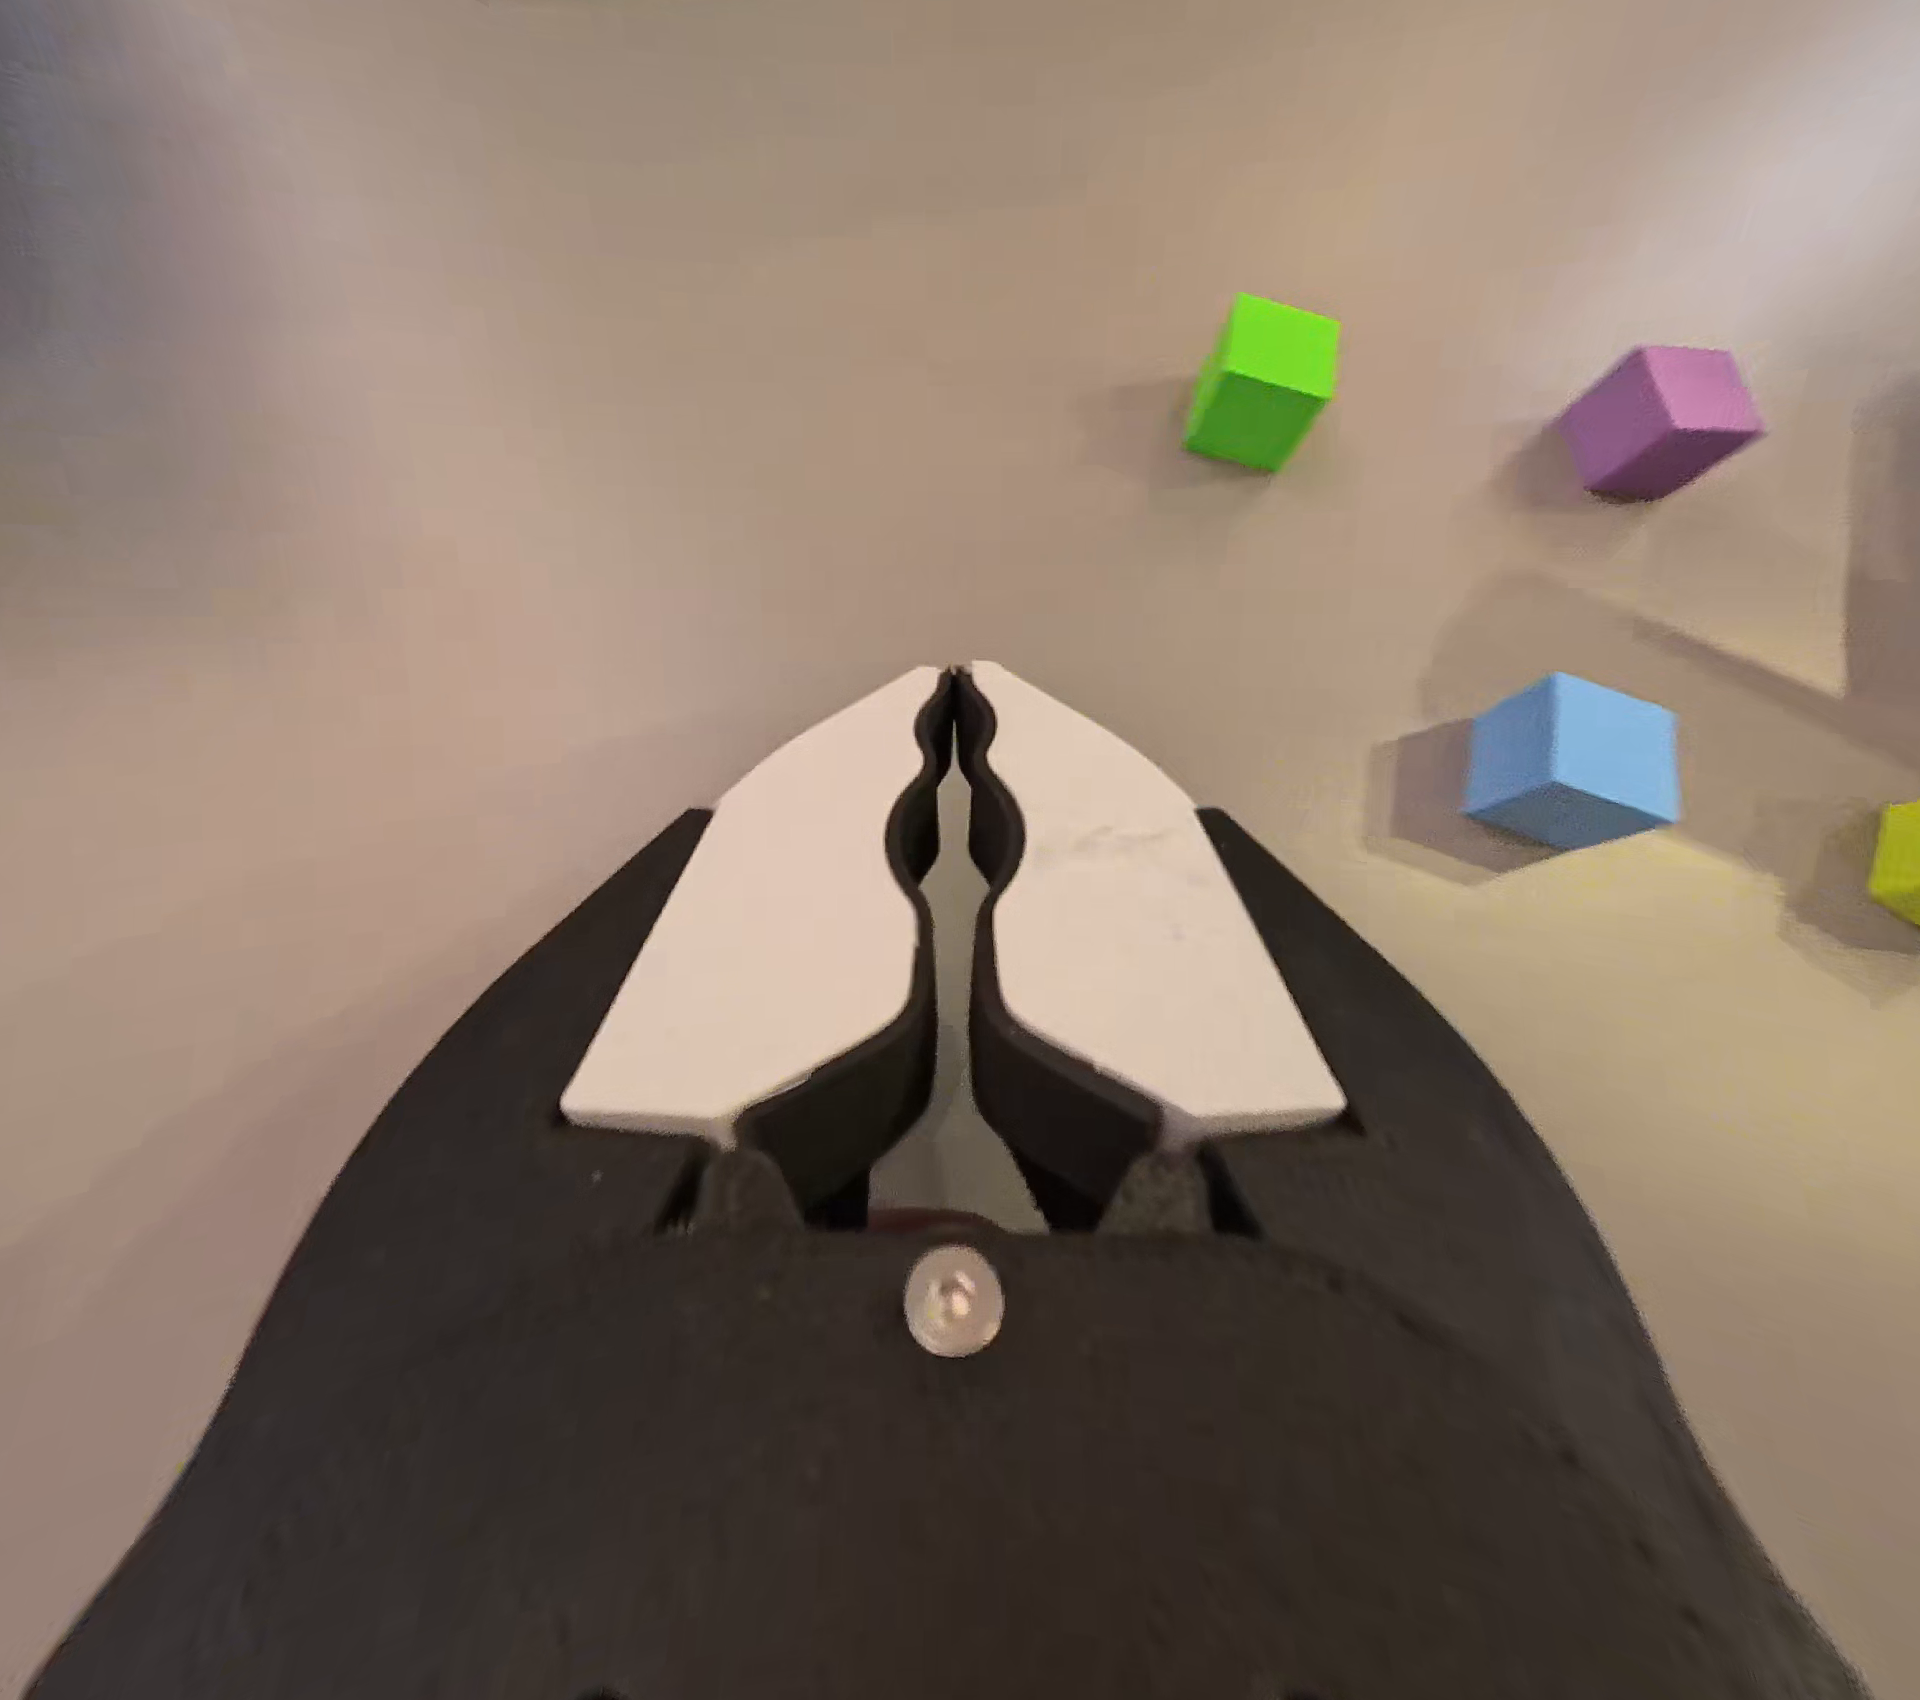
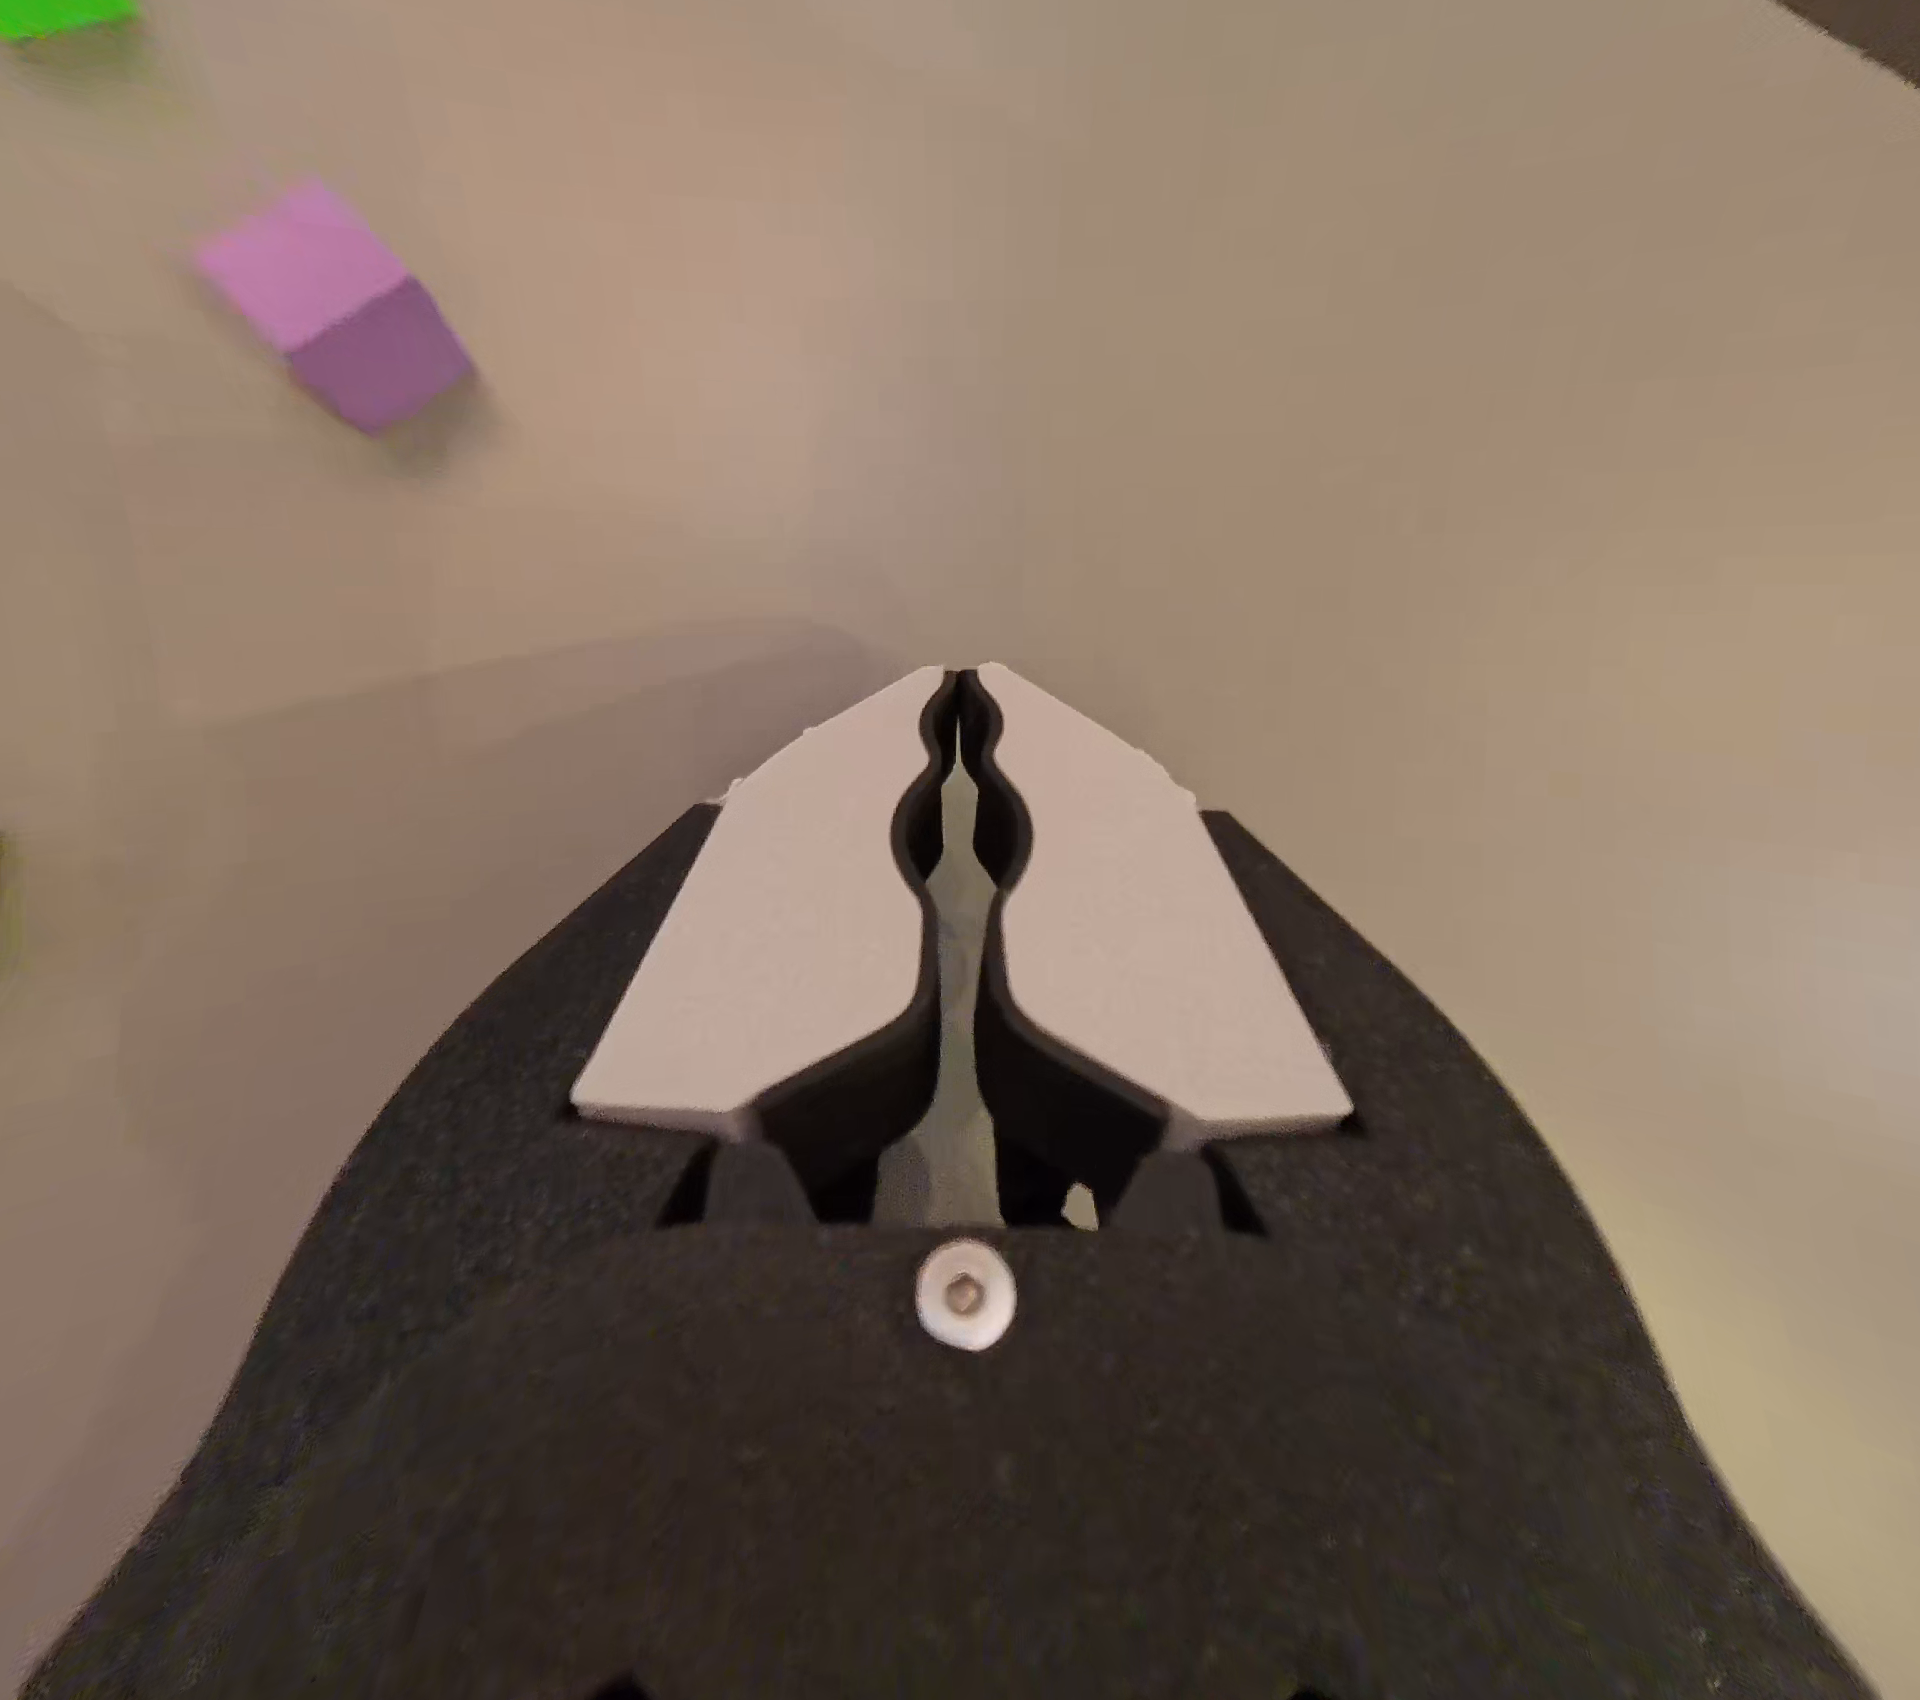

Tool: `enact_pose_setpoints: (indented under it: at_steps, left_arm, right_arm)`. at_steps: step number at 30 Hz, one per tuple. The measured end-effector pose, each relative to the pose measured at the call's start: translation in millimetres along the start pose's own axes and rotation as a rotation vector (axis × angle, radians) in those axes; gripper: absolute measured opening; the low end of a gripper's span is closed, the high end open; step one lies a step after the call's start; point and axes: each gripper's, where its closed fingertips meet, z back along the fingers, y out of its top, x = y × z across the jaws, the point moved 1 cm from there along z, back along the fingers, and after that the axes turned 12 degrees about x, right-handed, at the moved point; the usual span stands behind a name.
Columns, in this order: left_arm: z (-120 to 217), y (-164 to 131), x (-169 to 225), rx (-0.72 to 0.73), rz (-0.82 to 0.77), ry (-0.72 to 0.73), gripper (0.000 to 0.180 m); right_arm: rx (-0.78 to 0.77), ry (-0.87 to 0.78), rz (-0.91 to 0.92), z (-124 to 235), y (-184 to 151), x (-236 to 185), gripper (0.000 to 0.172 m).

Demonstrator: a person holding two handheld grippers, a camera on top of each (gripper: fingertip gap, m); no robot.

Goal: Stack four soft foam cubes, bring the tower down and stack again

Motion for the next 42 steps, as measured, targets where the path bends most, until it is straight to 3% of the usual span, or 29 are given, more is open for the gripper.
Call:
enact_pose_setpoints:
  at_steps: [3,7,10,13,18,26,28,31,33,36,38,42]
  left_arm:
    - [8,1,-27,0.01,-0.007,0.046,0.0]
    - [6,-3,-39,-0.034,-0.003,0.022,0.0]
    - [1,-10,-30,-0.095,-0.064,-0.041,0.0]
    - [2,-14,-17,-0.122,-0.125,-0.128,0.0]
    - [6,-16,-4,-0.124,-0.127,-0.242,0.0]
    - [11,-8,11,-0.05,-0.147,-0.322,0.001]
    - [15,-3,33,-0.015,-0.174,-0.402,0.023]
    - [16,4,71,0.016,-0.293,-0.45,0.072]
    - [14,0,94,-0.03,-0.332,-0.454,0.088]
    - [6,-20,117,-0.125,-0.382,-0.452,0.086]
    - [-3,-32,121,-0.166,-0.424,-0.429,0.074]
    - [-10,-36,124,-0.184,-0.439,-0.412,0.033]
  right_arm:
    - [0.074,0.093,0.032,6,16,-20,0.001]
    - [0.211,0.396,0.124,29,38,-70,0.011]
    - [0.173,0.589,0.145,42,28,-104,0.028]
    - [0.101,0.68,0.156,46,11,-130,0.047]
    - [0.039,0.64,0.139,50,7,-165,0.068]
    - [-0.006,0.394,0.116,45,8,-157,0.049]
    - [-0.004,0.382,0.089,44,6,-152,0.047]
    - [0.005,0.383,0.061,43,4,-145,0.047]
    - [0.01,0.381,0.042,43,3,-141,0.046]
    - [0.022,0.393,0.028,43,2,-139,0.046]
    - [0.024,0.385,0.038,44,2,-137,0.046]
    - [0.027,0.388,0.047,45,1,-137,0.045]
